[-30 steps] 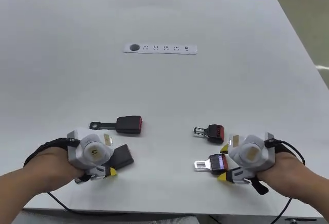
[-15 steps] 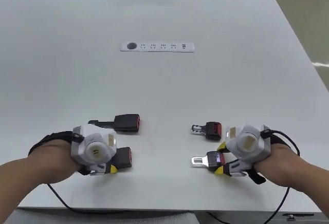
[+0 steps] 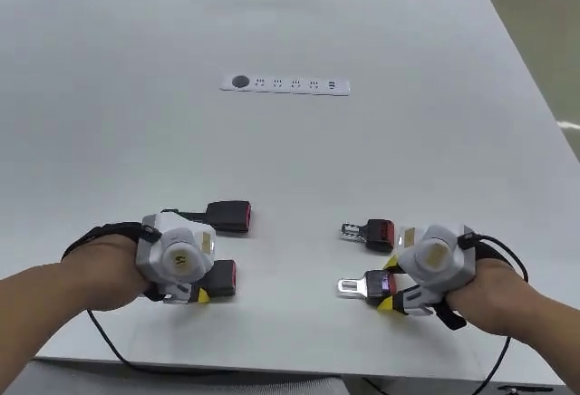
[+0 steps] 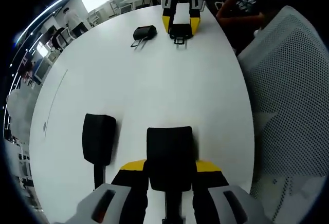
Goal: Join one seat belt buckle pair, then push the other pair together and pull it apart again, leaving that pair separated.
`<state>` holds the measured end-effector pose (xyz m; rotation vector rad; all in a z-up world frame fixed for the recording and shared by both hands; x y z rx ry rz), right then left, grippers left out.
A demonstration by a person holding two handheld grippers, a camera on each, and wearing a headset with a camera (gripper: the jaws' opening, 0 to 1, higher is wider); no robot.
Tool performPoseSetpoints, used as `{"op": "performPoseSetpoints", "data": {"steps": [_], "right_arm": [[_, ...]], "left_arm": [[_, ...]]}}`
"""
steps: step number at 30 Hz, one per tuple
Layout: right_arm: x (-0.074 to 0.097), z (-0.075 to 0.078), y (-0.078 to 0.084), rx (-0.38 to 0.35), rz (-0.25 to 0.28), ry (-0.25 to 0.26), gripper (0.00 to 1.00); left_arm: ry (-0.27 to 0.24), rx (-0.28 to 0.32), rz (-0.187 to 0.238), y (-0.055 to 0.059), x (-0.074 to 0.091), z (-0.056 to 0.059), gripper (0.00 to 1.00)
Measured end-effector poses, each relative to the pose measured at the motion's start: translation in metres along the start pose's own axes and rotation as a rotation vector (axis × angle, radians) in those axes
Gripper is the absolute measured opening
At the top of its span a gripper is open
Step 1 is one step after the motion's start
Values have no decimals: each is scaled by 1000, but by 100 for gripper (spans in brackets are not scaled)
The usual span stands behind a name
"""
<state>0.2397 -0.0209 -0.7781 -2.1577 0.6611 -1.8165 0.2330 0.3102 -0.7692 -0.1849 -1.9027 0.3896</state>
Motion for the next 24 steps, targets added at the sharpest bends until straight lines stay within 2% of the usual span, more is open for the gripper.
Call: {"op": "performPoseSetpoints", "data": {"steps": [6, 17, 20, 24], "right_arm": [[-2, 0, -3, -20, 6, 7, 36], [-10, -2, -20, -36, -12, 16, 36], [-12, -2, -24, -71, 9, 34, 36], [-19, -2, -35, -75, 32, 41, 36]], "left_arm": [[1, -4, -13, -1, 0, 0, 33], [18, -31, -21, -4, -1, -1, 33], [22, -31, -18, -3, -1, -1, 33], [31, -45, -24, -5, -2, -1, 33]]}}
Point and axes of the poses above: the centre of the closed fingertips' face, and the gripper's own axes: x roughly backward along the fingers, z roughly to its right, y roughly out of its underside, the point moved 10 cm from there along x, roughly backward along the fingers, and after that the axes turned 13 degrees about -y, right-handed, at the moved point
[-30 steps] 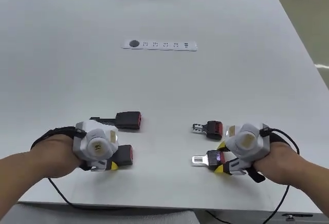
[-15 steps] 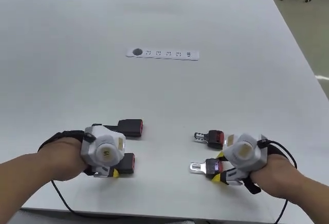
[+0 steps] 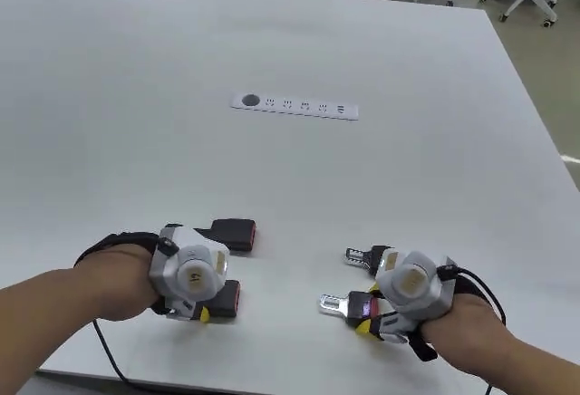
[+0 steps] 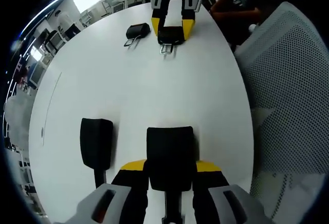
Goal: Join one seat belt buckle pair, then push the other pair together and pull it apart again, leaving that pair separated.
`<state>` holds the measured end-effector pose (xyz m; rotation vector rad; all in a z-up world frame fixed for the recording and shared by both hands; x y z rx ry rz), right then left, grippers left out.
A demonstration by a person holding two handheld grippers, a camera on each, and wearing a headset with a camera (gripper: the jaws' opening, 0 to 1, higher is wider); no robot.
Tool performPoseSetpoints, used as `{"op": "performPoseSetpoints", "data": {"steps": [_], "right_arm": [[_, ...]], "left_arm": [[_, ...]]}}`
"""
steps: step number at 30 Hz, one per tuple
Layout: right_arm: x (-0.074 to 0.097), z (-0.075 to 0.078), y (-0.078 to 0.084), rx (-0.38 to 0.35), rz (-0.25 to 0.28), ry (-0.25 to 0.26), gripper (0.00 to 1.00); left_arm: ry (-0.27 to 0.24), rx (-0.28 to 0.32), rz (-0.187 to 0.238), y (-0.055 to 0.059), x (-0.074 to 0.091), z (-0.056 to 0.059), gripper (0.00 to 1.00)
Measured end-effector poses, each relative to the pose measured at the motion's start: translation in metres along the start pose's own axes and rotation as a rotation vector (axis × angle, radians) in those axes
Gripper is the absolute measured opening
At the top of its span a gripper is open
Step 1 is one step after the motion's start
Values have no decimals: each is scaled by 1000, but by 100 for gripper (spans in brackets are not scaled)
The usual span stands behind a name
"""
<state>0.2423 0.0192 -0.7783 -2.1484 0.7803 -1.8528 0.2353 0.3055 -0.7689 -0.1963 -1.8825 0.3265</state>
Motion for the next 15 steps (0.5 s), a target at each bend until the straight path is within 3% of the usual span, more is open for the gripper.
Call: {"op": "performPoseSetpoints", "data": {"steps": [6, 15], "right_arm": [[-17, -5, -27, 0, 29, -3, 36], [-47, -18, -74, 83, 33, -29, 36]], "left_arm": [[-1, 3, -2, 0, 0, 0, 33], [-3, 8, -7, 0, 0, 0, 33]]}}
Point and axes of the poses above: the centre of the closed fingertips' face, and the gripper's own axes: x roughly backward along the fingers, z roughly to its right, y roughly out of its underside, the point moved 10 cm from there along x, roughly backward along the fingers, and after that the axes turned 13 degrees about -y, right-handed, at the moved point
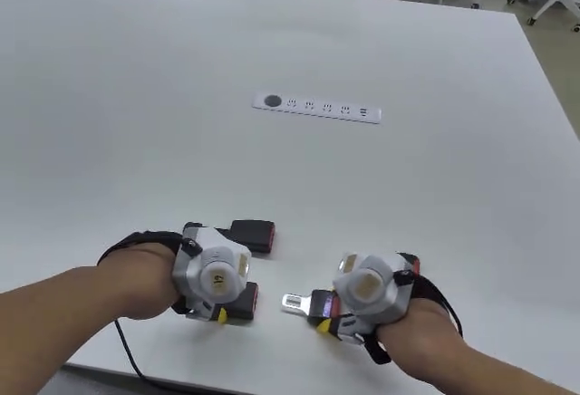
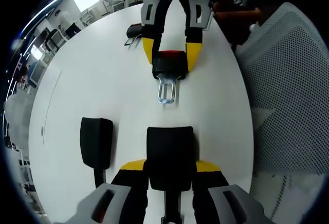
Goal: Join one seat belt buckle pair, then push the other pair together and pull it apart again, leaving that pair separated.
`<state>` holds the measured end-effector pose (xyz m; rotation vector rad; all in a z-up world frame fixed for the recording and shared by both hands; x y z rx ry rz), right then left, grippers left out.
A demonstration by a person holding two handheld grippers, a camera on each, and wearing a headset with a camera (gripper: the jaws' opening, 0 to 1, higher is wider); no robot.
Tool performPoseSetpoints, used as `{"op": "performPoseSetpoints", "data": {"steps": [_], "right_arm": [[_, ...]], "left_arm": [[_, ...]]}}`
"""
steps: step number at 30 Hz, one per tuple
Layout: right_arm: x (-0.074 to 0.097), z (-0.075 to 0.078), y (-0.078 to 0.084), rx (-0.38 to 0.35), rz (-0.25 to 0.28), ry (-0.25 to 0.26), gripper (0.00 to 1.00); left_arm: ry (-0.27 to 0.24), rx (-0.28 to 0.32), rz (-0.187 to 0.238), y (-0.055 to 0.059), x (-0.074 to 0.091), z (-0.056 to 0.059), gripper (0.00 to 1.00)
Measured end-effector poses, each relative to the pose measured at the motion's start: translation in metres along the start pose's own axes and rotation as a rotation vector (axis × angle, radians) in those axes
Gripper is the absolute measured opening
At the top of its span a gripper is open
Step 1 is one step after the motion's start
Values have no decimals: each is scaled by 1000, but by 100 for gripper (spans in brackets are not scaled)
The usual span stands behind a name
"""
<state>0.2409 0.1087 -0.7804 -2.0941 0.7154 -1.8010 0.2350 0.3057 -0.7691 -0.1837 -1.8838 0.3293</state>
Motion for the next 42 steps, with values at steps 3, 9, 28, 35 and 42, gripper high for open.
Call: {"op": "performPoseSetpoints", "data": {"steps": [3, 9, 28, 35, 42], "right_arm": [[-7, 0, -11, 16, -11, -10, 36], [-17, -5, -24, 28, -17, -17, 36], [-22, -13, -30, 47, 14, 27, 35], [-25, -12, -33, 65, 23, 20, 33], [-32, -13, -44, 78, 24, 18, 33]], "left_arm": [[0, 3, -1, 0, 0, 0, 33], [3, 4, -3, 0, 0, -1, 33], [0, 5, 7, 0, 0, -1, 32], [10, -18, 23, 0, -1, -2, 32], [11, -22, 34, 1, 0, -2, 32]]}}
Point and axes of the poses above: the centre of the closed fingertips' face, and the gripper's own axes: x roughly backward along the fingers, z roughly to its right, y roughly out of its underside, the point moved 10 cm from there along x, roughly backward along the fingers, and after that the axes turned 13 degrees about -y, right-handed, at the moved point
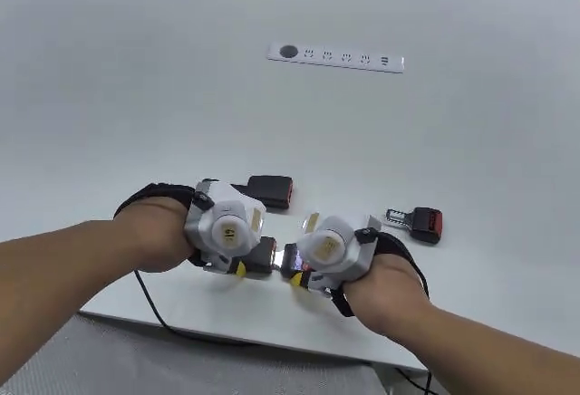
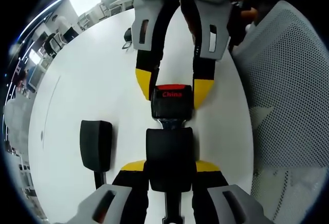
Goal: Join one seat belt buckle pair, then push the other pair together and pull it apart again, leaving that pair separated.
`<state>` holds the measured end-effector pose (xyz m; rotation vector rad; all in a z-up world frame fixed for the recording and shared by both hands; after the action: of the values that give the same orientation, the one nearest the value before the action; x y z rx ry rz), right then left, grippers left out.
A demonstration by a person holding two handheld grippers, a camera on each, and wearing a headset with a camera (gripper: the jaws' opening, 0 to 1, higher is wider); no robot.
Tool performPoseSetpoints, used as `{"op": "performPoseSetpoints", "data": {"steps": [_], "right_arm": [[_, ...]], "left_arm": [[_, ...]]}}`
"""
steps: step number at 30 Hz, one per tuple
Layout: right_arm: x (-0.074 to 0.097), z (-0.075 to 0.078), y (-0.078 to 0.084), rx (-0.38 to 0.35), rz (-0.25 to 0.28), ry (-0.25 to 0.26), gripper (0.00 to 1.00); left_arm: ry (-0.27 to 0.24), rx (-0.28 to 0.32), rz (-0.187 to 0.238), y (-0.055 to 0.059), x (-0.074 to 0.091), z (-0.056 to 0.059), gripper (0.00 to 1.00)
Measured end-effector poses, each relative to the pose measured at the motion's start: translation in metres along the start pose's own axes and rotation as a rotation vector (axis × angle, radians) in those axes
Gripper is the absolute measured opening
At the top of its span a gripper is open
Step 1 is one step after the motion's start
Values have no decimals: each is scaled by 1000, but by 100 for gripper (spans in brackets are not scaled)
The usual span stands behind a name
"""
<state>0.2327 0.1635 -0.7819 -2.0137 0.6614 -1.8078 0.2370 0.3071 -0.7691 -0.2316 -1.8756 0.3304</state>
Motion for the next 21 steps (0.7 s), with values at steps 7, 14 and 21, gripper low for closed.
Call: {"op": "performPoseSetpoints", "data": {"steps": [7, 14, 21], "right_arm": [[-3, 1, -1, 14, 3, -11, 33], [-2, 1, -1, -8, 7, -10, 34], [0, 1, 2, -1, 19, -17, 34]], "left_arm": [[13, -8, 0, 0, -1, -1, 32], [15, -4, 2, 1, -1, -1, 32], [20, -5, 11, 2, -1, 0, 32]]}}
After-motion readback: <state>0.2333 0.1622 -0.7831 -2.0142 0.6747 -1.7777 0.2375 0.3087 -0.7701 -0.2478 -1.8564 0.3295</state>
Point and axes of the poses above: the centre of the closed fingertips' face, and the gripper's own axes: x roughly backward along the fingers, z roughly to its right, y roughly out of its underside, the point moved 10 cm from there along x, roughly backward along the fingers, and after that the axes turned 13 degrees about -y, right-handed, at the moved point
